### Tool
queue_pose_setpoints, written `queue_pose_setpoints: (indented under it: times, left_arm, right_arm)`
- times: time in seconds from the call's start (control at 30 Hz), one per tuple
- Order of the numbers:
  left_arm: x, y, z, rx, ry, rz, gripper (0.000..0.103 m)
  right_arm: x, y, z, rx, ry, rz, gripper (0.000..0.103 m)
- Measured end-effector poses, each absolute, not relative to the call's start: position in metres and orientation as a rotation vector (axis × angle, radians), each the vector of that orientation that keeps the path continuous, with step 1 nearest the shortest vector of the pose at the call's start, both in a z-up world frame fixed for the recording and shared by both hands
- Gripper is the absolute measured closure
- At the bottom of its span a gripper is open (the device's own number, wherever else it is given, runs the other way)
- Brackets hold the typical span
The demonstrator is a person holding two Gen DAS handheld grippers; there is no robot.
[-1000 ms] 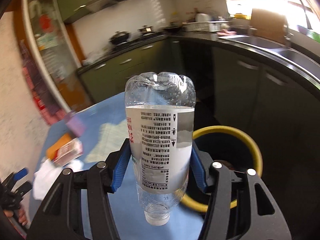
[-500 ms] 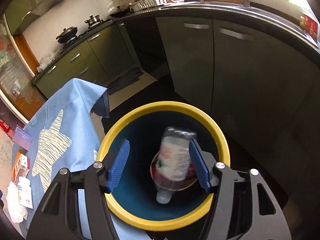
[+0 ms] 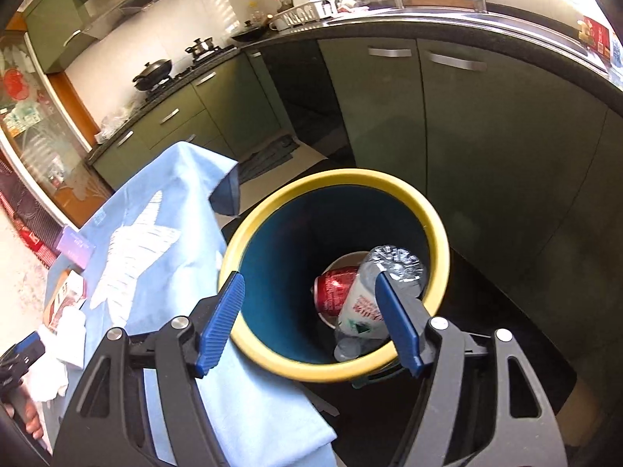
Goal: Collect trash
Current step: 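Lower the water bottle into the bin and open the right gripper, then grasp the white supplement bottle with the left gripper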
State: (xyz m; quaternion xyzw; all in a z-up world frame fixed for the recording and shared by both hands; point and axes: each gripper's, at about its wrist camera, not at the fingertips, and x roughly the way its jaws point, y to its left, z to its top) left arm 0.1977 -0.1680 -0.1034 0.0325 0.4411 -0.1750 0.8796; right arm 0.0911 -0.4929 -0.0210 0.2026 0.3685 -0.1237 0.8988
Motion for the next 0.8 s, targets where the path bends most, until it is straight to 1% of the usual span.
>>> queue_pose_setpoints:
  times: [0.2, 0.3, 0.4, 0.47, 0.57, 0.7, 0.73, 0.8]
  left_arm:
    - [0.219, -0.181, -0.130, 0.055, 0.992, -0.318, 0.005]
    - [0.227, -0.181, -0.140, 0.051, 1.017, -0.286, 0.009]
    - [0.232, -0.179, -0.146, 0.054, 1.037, -0.266, 0.016]
    - [0.235, -0.179, -0.148, 0.060, 1.045, -0.255, 0.023]
    - [0.238, -0.179, -0.151, 0.069, 1.052, -0.241, 0.031]
    - [0.239, -0.182, -0.155, 0.079, 1.064, -0.243, 0.038]
    - [0.239, -0.183, -0.155, 0.086, 1.064, -0.244, 0.042]
    - [0.238, -0.185, -0.156, 0.104, 1.059, -0.241, 0.046]
  right_arm:
    - [0.094, -0.485, -0.024, 0.422, 0.767, -0.210, 0.036]
    - [0.094, -0.481, -0.025, 0.418, 0.769, -0.193, 0.036]
    - [0.094, -0.479, -0.025, 0.411, 0.769, -0.186, 0.036]
    - [0.093, -0.479, -0.025, 0.411, 0.768, -0.182, 0.036]
    - [0.092, -0.480, -0.024, 0.414, 0.765, -0.180, 0.036]
    - [0.091, -0.480, -0.024, 0.419, 0.763, -0.176, 0.036]
    - [0.090, -0.481, -0.024, 0.421, 0.763, -0.177, 0.036]
    - [0.089, -0.480, -0.024, 0.425, 0.761, -0.178, 0.036]
